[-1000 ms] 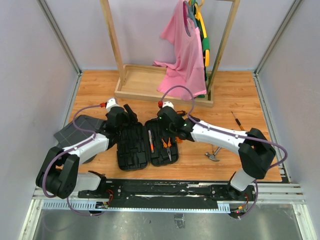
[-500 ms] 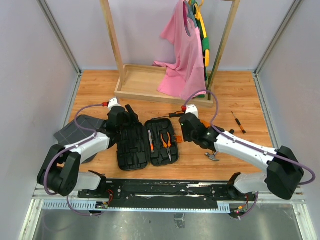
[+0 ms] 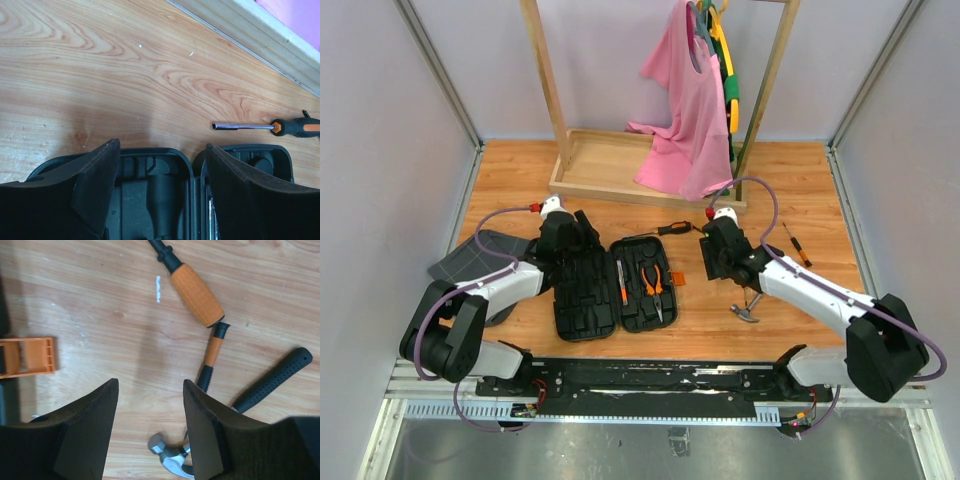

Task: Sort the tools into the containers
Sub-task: Pick up the hammer at the center of the board.

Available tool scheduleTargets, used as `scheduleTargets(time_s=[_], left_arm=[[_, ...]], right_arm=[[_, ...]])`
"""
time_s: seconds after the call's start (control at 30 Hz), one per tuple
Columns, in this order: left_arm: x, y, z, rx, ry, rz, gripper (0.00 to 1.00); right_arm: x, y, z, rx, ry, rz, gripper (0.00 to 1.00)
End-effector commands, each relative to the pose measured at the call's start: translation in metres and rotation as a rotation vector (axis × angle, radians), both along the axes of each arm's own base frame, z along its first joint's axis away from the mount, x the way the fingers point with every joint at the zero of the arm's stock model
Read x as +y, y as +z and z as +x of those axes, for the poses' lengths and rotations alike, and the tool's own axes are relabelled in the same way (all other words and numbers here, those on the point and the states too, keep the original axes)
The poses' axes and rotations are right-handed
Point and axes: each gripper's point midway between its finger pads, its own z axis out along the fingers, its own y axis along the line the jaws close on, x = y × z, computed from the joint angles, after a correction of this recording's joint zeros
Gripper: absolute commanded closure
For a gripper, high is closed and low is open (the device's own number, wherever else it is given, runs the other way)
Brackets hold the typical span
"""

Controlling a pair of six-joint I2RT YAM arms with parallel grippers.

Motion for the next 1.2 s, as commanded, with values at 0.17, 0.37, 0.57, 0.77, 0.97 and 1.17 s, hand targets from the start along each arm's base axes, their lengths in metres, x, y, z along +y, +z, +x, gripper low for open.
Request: scheduleTargets(time_s=[0.17, 0.37, 0.57, 0.77, 0.97, 1.17], left_arm=[[-0.003, 0.018, 0.010, -0.059, -0.006, 0.002, 0.27], [-0.005, 0.021, 0.010, -0.066, -0.011, -0.007, 0.28], [-0.006, 0.021, 0.010, -0.067, -0.014, -0.014, 0.28], [-0.006, 0.020, 0.010, -0.064, -0.012, -0.014, 0.28], [-0.004, 0.023, 0.010, -0.071, -0.005, -0.007, 0.28], [-0.005, 0.025, 0.009, -0.074, -0.011, -0.014, 0.28]], right_arm=[[-0.012, 0.000, 0.027, 0.076, 0.048, -0.048, 0.41], [-0.018, -0.004, 0.046, 0.104, 0.060, -0.053, 0.40], [-0.019, -0.014, 0.069, 0.143, 0.108, 0.002, 0.39], [-0.024, -0.021, 0.089, 0.185, 0.130, 0.006, 0.38], [-0.034, -0.028, 0.091, 0.223, 0.114, -0.008, 0.38], [-0.057, -0.022, 0.085, 0.183, -0.037, -0.008, 0.36]])
